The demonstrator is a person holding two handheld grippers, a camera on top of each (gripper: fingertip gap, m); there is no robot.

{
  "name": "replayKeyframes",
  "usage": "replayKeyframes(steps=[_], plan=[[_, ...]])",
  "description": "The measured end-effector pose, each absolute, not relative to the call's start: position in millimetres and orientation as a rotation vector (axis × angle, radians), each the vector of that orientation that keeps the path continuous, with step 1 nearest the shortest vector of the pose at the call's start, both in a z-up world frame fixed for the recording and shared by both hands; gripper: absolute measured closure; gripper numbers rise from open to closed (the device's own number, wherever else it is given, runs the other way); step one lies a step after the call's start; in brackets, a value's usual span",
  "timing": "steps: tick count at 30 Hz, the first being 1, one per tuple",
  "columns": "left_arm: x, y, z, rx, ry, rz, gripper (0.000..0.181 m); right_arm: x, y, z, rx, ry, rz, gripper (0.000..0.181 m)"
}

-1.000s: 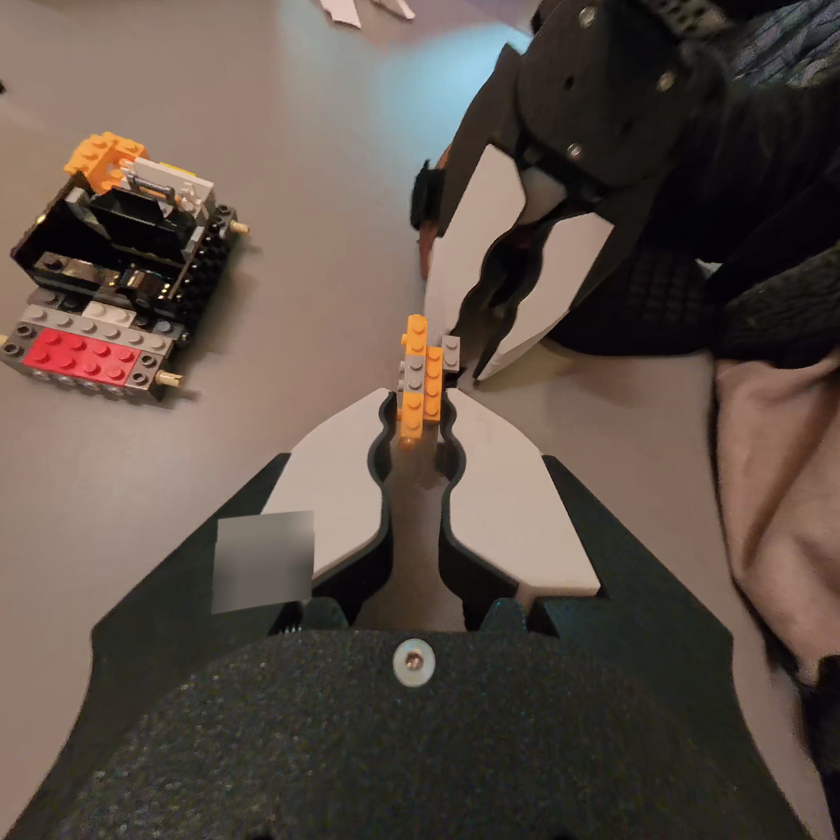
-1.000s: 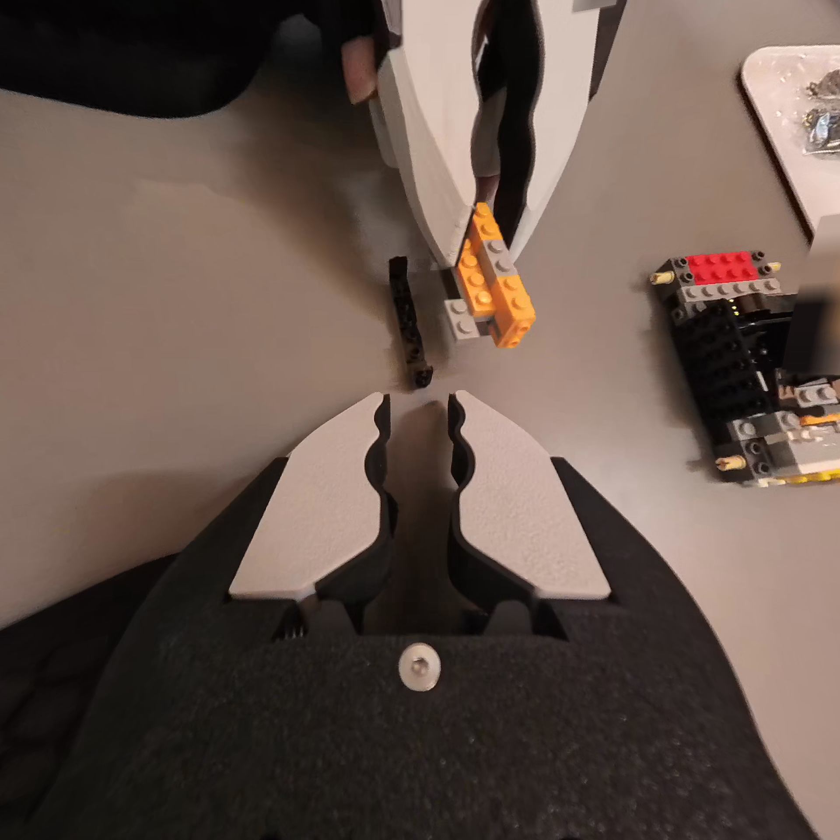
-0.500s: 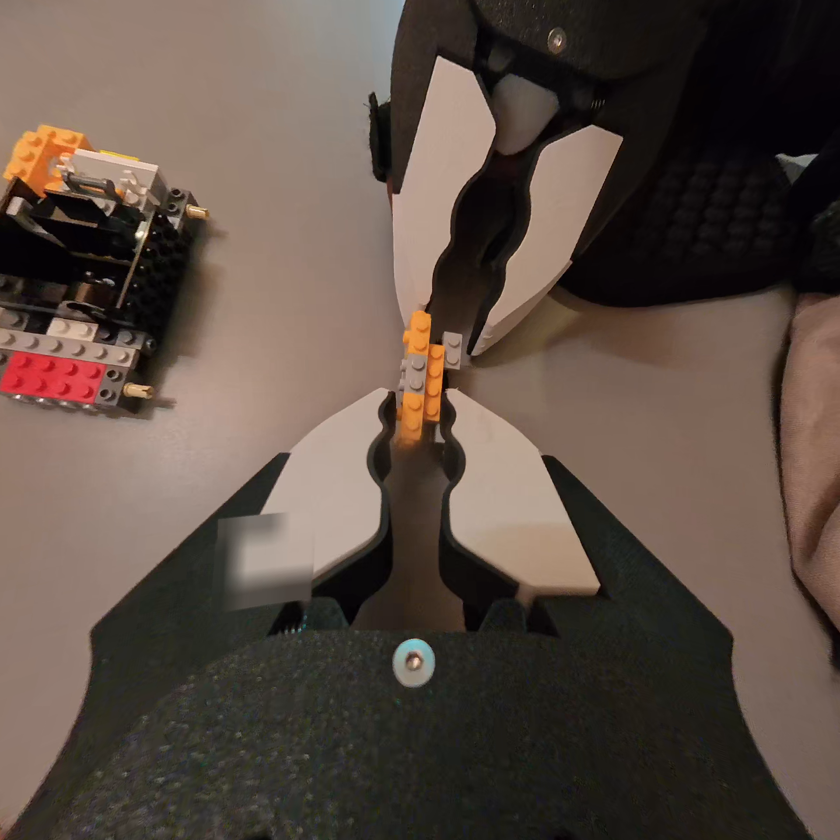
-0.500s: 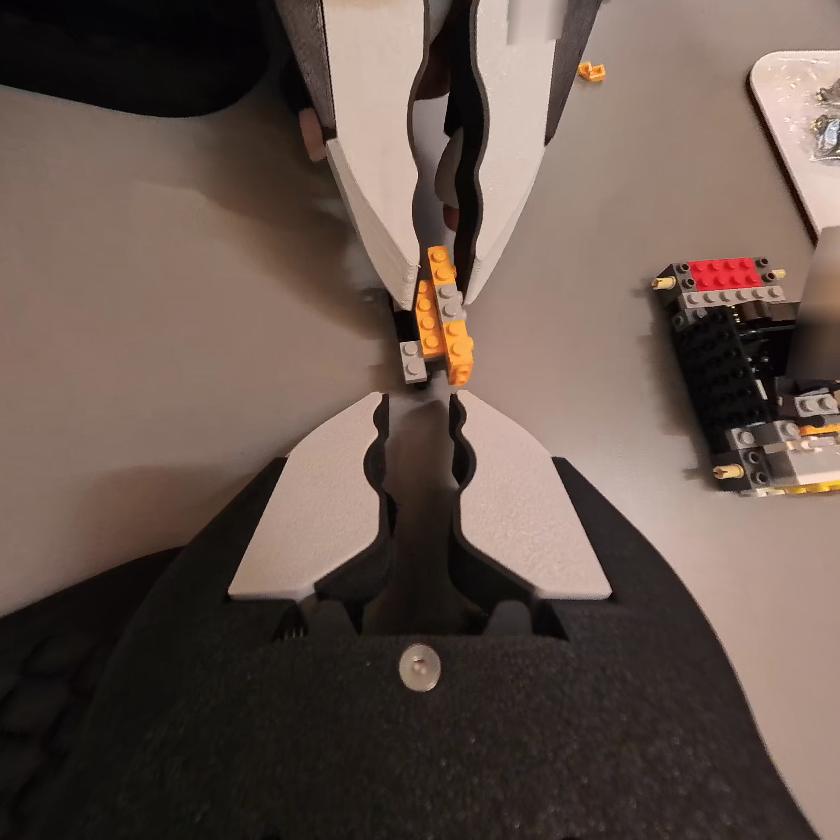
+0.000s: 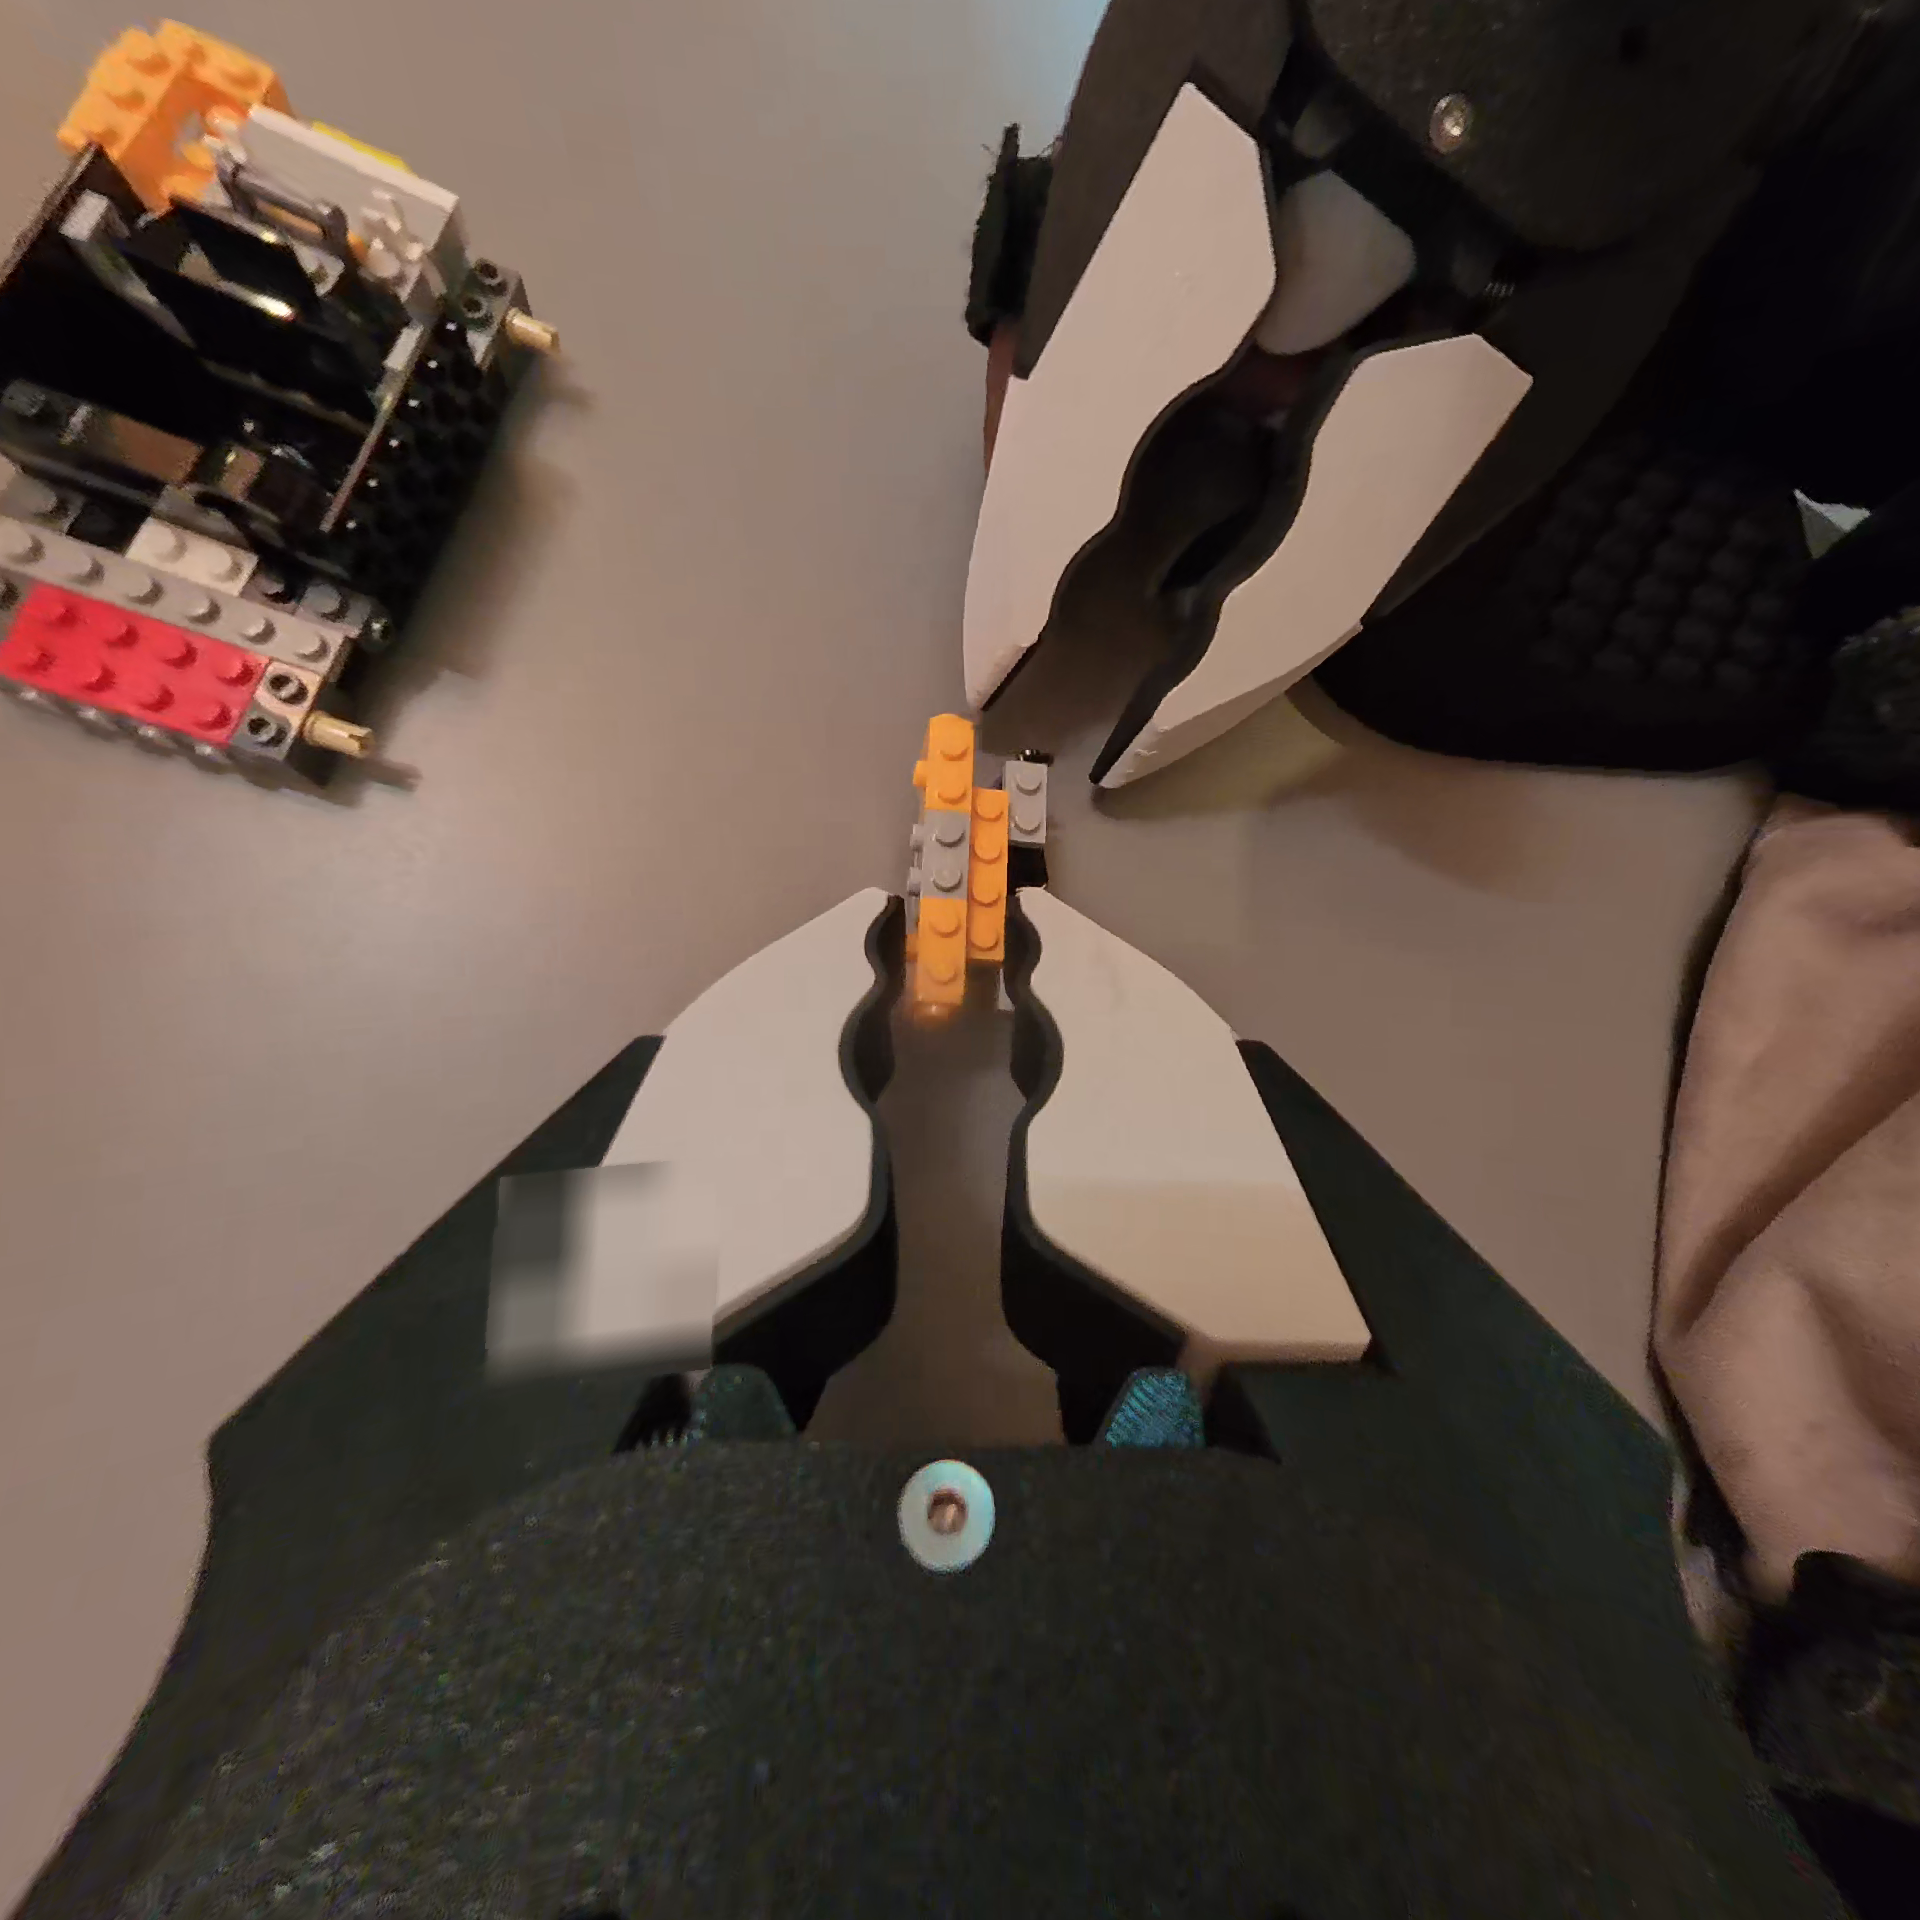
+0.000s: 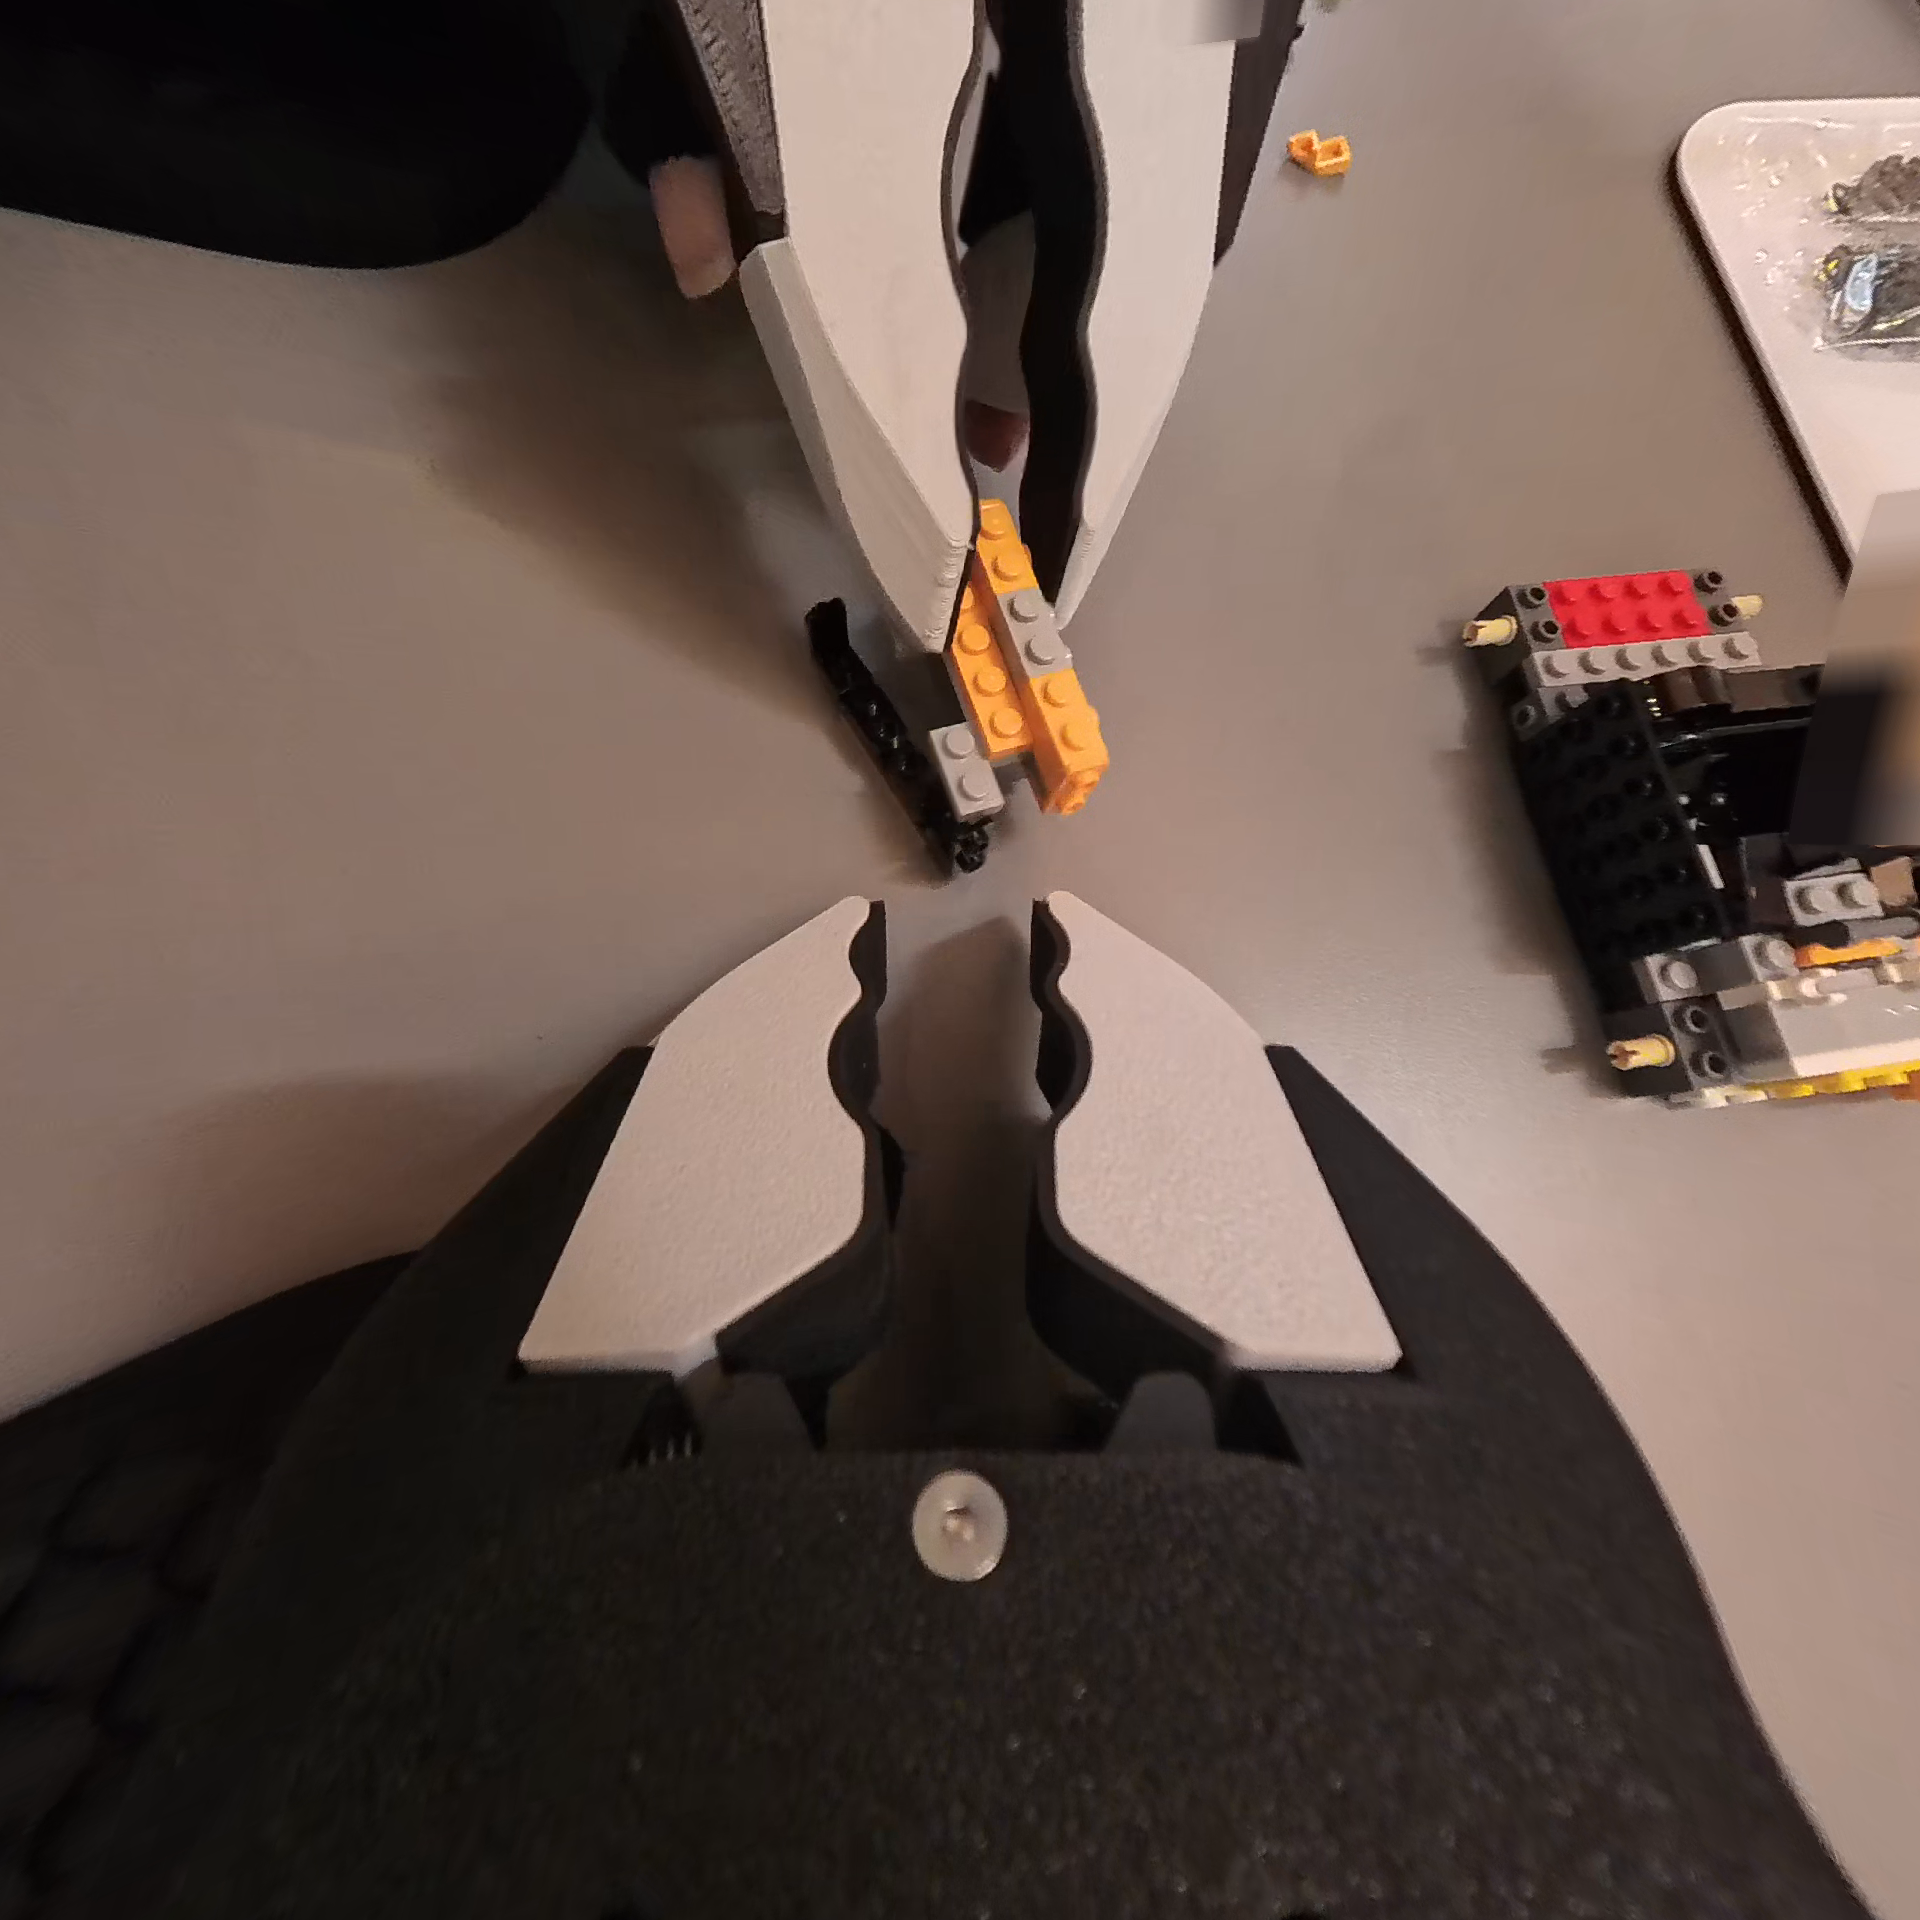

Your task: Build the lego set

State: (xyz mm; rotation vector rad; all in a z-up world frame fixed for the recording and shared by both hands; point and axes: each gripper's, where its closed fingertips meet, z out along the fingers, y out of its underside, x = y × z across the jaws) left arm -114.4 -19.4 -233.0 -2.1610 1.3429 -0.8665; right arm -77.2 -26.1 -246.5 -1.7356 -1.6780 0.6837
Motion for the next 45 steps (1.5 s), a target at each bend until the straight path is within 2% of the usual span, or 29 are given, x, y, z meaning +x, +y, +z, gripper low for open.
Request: replayKeyframes(steps=[21,27,34,38,41,45], plan=[[-110,-29,-245,-2.245,1.355,-0.785,0.162,-84,-24,-246,-1.729,-1.643,0.678,0.15],[-111,-32,-241,-2.21,1.389,-0.806,0.153,-85,-25,-245,-1.722,-1.642,0.689,0.146],[-119,-42,-247,-2.073,1.536,-0.719,0.131,-85,-25,-243,-1.714,-1.642,0.721,0.142],[-114,-39,-255,-2.0,1.551,-0.653,0.134,-85,-26,-243,-1.711,-1.641,0.722,0.142],[-114,-35,-254,-1.966,1.554,-0.608,0.15,-85,-26,-243,-1.709,-1.643,0.718,0.142],[-114,-35,-254,-1.947,1.565,-0.585,0.152,-84,-26,-242,-1.711,-1.635,0.721,0.142]])
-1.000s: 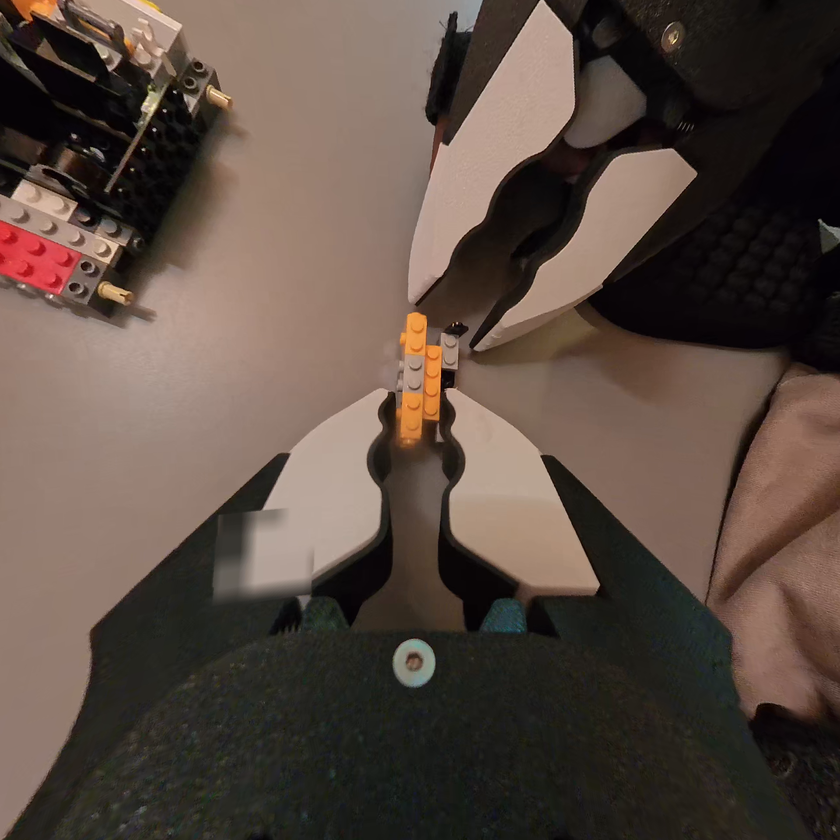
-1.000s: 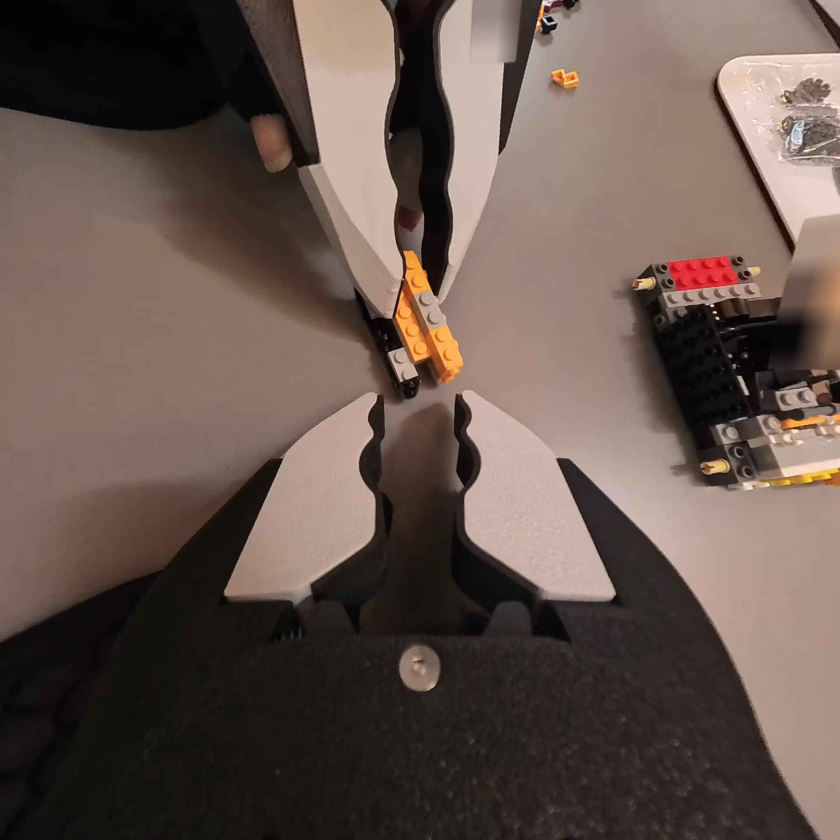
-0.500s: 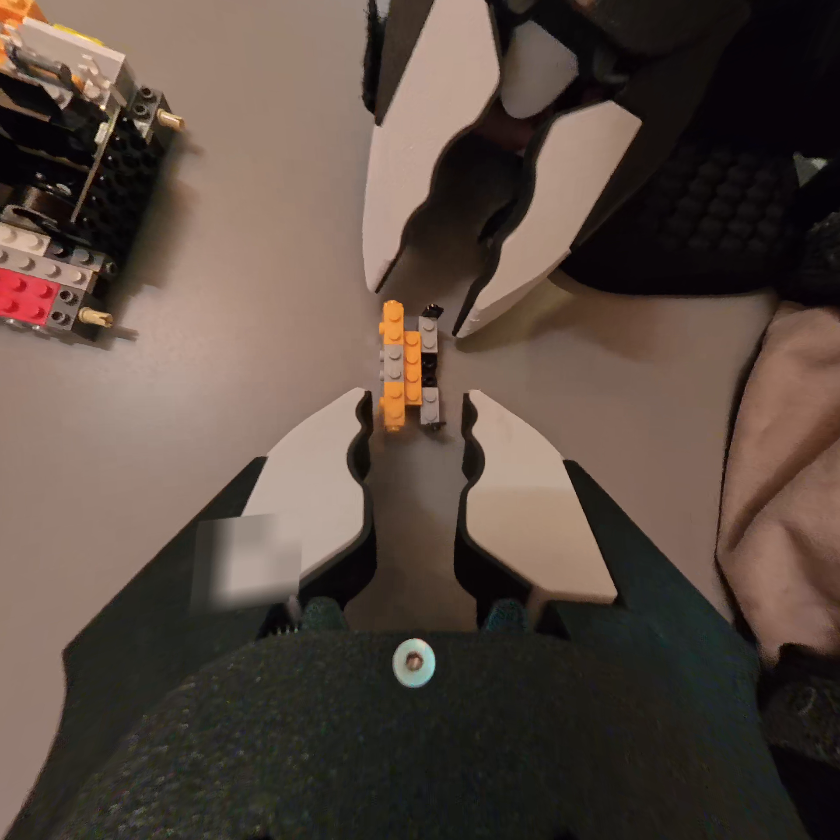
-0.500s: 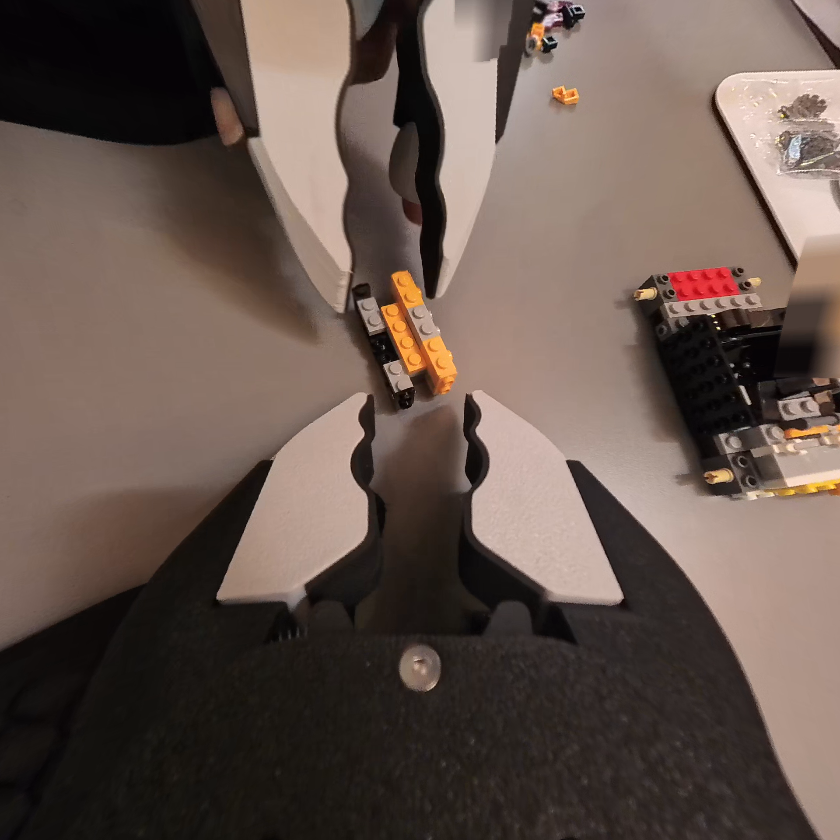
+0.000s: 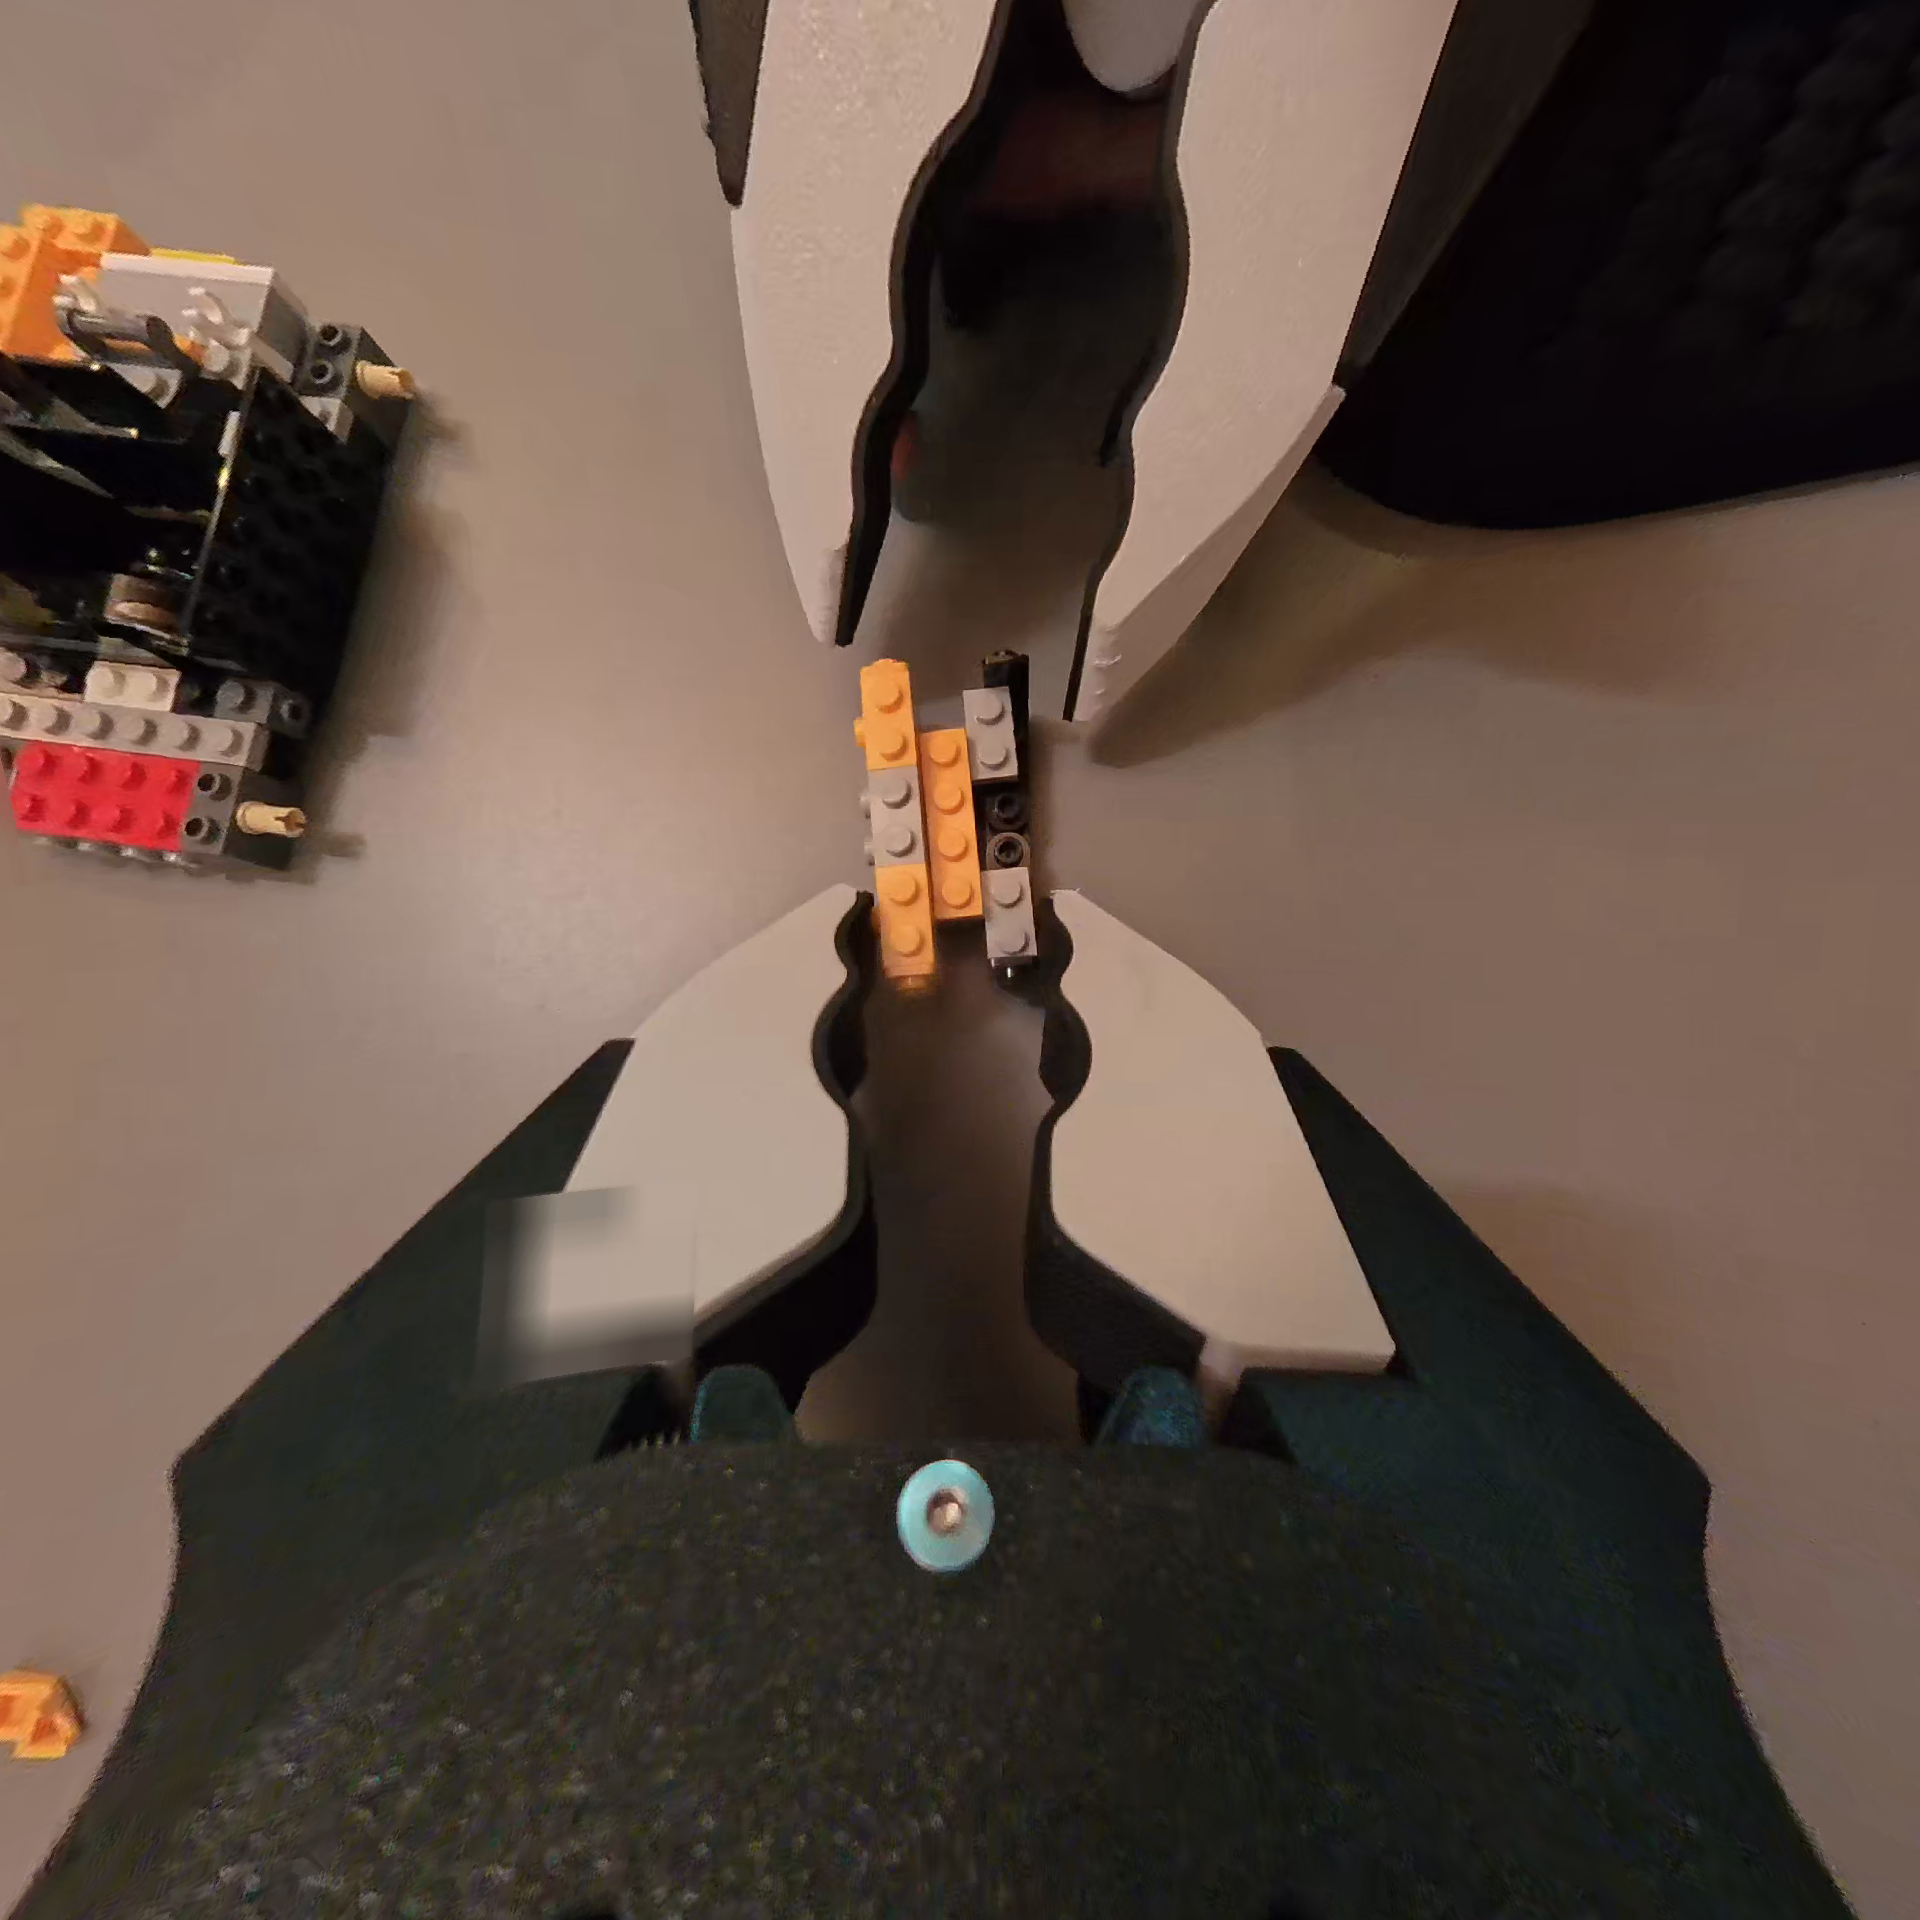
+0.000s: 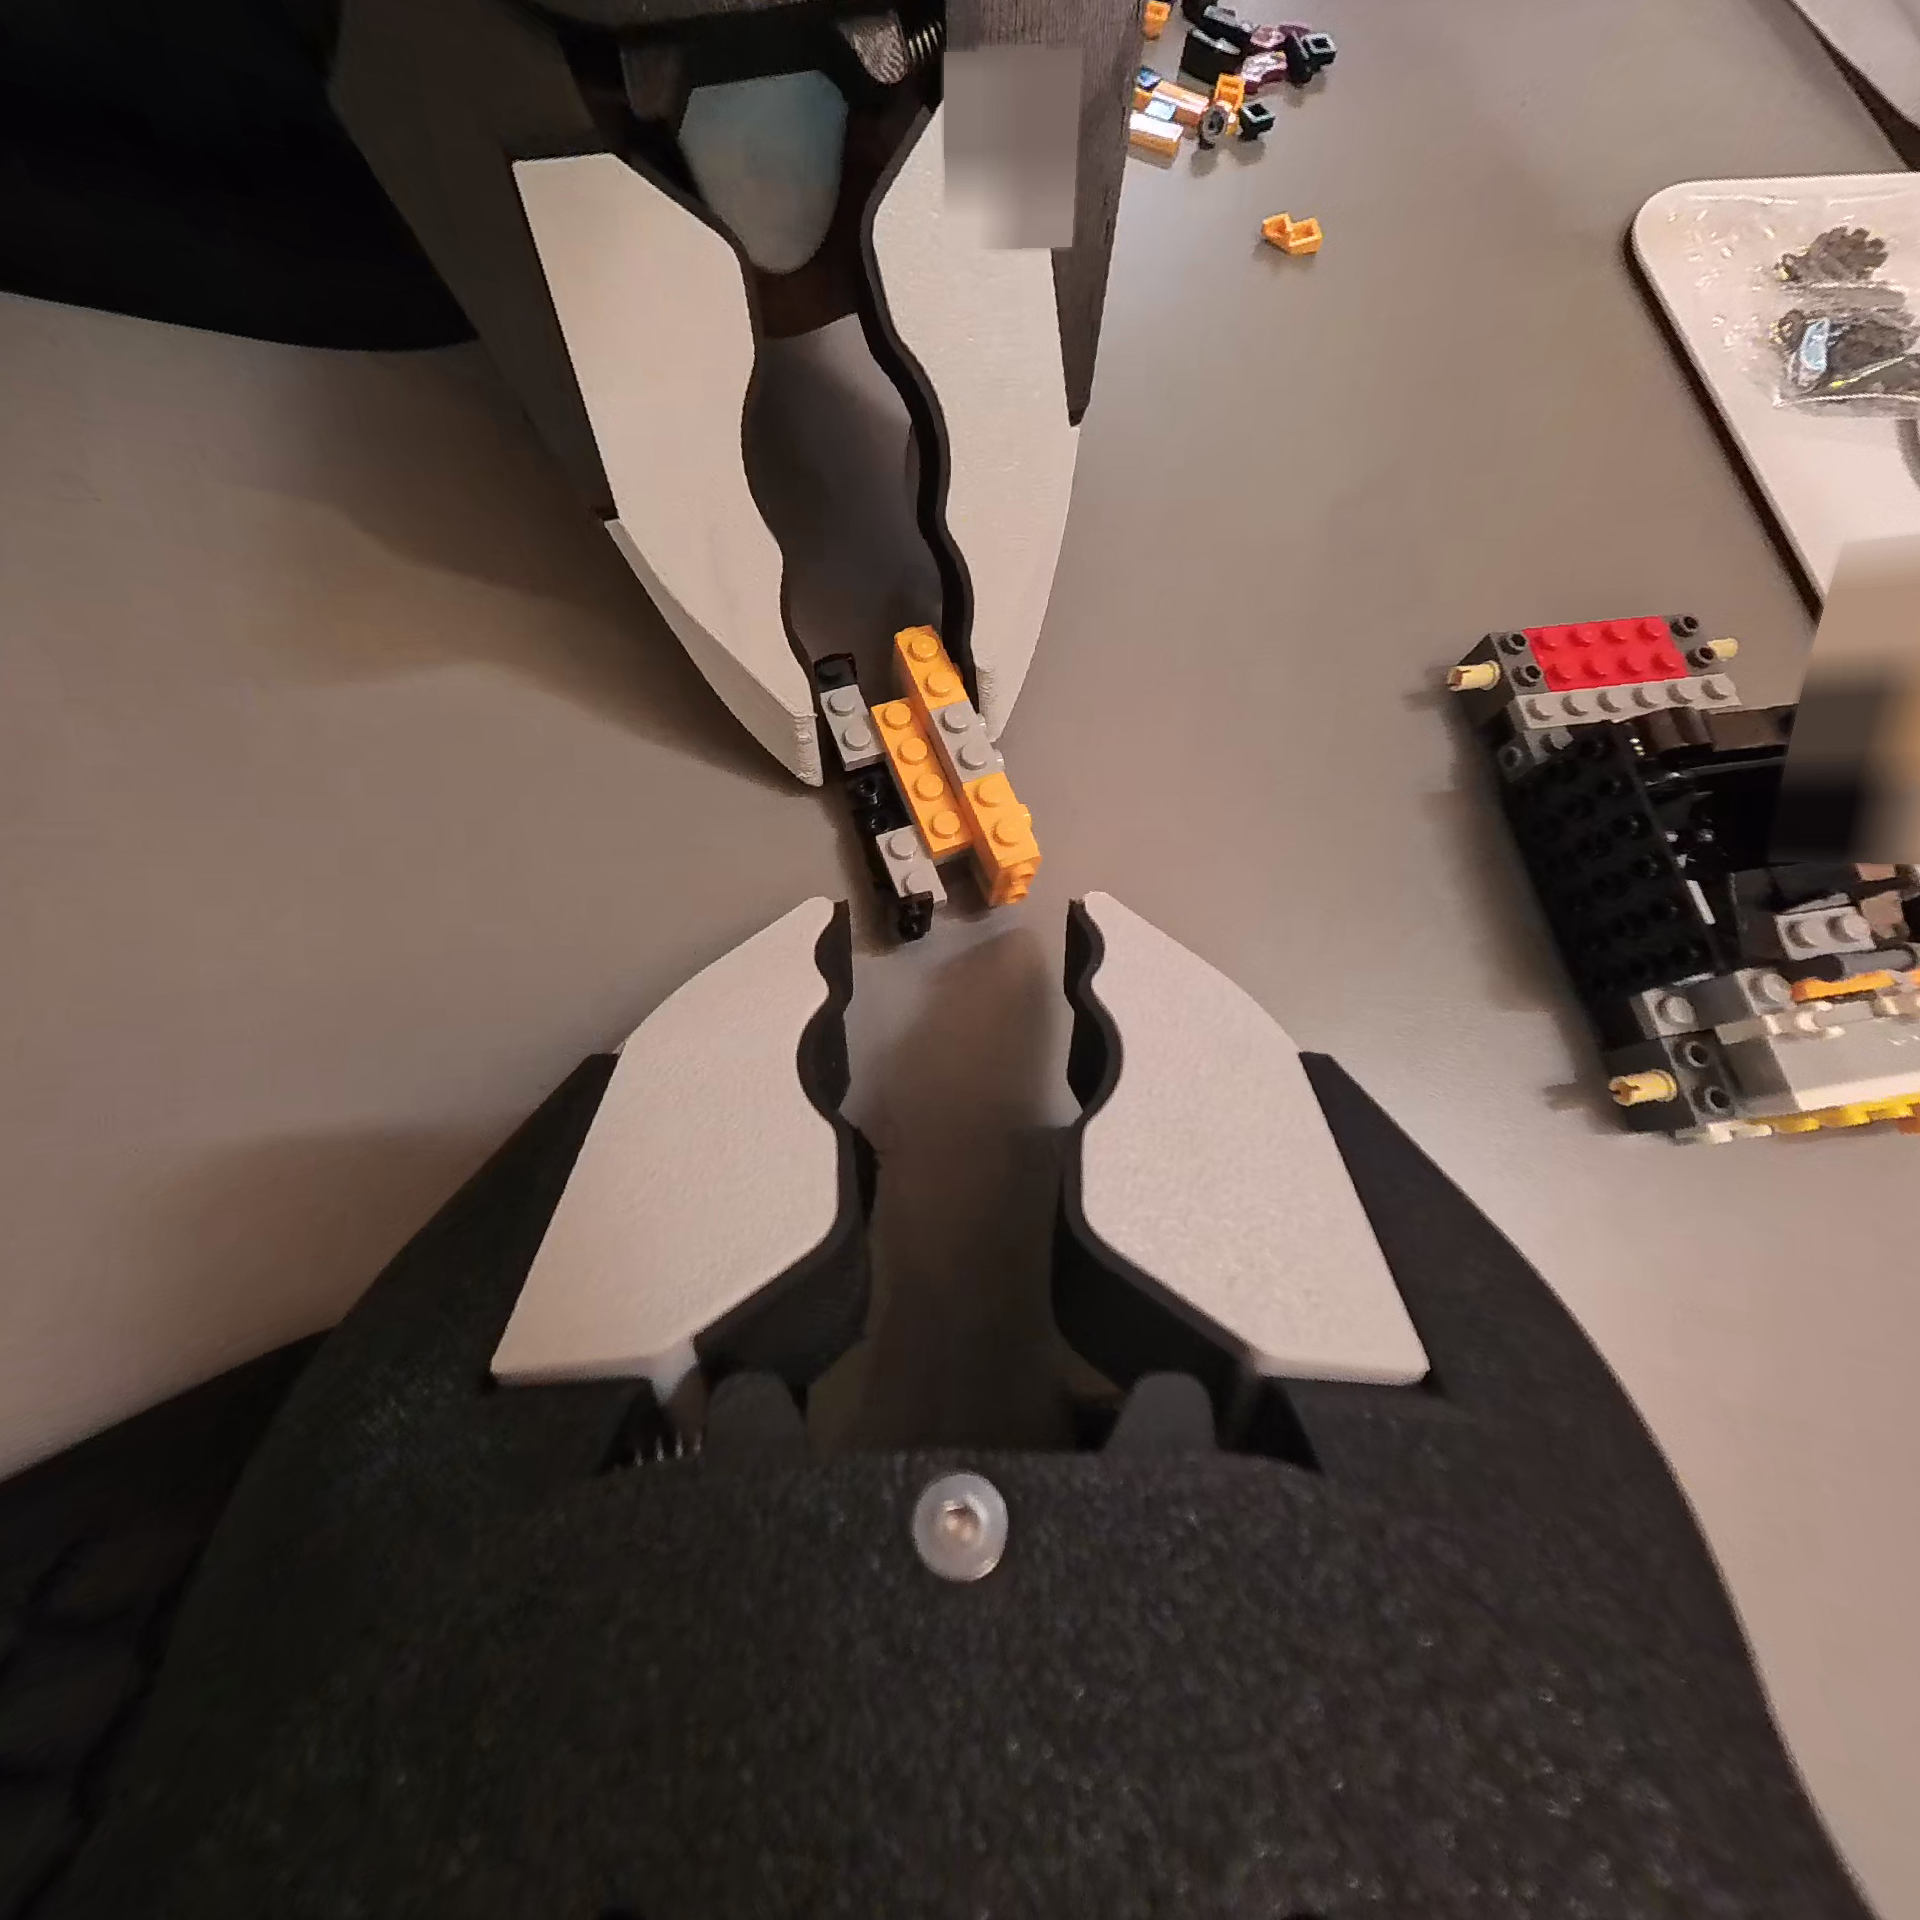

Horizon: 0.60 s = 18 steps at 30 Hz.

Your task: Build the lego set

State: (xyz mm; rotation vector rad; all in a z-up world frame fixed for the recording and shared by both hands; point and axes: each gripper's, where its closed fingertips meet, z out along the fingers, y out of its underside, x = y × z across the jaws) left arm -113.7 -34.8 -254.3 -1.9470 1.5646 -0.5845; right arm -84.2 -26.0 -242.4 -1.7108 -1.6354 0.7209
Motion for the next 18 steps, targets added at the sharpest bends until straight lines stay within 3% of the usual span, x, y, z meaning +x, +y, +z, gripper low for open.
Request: replayKeyframes(steps=[14,18], plan=[[-118,-32,-231,-2.139,1.212,-1.104,0.153,-88,-25,-224,-1.582,-1.614,0.655,0.142],[-115,-37,-226,-2.123,1.2,-1.189,0.152,-92,-24,-217,-1.588,-1.544,0.721,0.153]])
